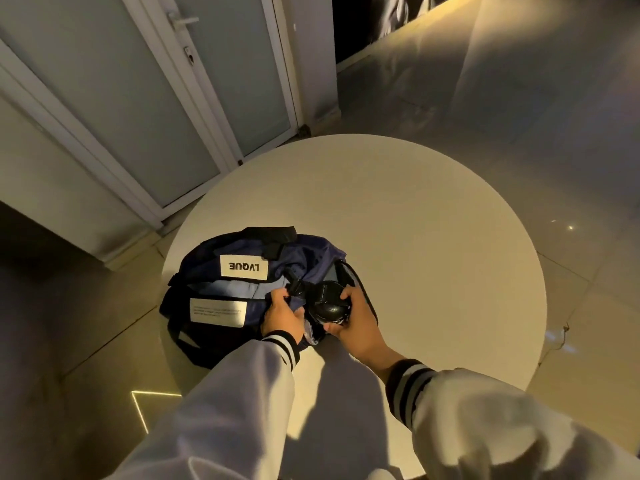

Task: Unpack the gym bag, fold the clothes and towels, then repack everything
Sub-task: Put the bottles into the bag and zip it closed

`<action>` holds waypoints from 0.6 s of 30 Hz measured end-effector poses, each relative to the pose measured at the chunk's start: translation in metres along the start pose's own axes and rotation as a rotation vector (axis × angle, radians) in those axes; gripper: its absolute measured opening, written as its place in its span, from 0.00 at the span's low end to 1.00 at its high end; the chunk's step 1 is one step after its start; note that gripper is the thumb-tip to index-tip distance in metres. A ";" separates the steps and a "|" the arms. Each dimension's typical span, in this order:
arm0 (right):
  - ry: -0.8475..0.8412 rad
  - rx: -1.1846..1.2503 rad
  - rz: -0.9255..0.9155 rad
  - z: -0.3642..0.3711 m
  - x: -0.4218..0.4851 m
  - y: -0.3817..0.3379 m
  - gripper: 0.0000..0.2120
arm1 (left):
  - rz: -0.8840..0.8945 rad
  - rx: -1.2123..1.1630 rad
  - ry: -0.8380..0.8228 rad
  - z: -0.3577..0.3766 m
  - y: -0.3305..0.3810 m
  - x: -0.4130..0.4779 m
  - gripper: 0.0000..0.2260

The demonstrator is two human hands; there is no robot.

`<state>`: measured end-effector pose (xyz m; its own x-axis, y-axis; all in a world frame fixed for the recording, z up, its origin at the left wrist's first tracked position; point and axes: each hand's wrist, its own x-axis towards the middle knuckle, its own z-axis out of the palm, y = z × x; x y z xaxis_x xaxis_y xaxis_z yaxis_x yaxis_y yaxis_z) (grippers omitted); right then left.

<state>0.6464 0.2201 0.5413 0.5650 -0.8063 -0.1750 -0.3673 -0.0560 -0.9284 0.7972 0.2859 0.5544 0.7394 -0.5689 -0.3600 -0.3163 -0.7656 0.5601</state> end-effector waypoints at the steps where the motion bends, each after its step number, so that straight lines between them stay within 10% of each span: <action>1: 0.002 0.012 0.013 0.001 0.001 0.003 0.26 | -0.001 0.059 -0.008 -0.002 0.001 0.003 0.12; 6: 0.022 0.021 0.032 0.008 0.008 0.003 0.27 | 0.063 0.296 0.015 -0.015 0.009 0.013 0.15; 18: -0.088 -0.044 -0.090 0.032 0.039 -0.022 0.27 | 0.225 -0.186 0.032 -0.041 0.010 0.013 0.11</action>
<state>0.6999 0.2087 0.5450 0.6593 -0.7420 -0.1213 -0.3429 -0.1532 -0.9268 0.8279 0.2833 0.5860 0.6820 -0.7065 -0.1891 -0.3628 -0.5513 0.7513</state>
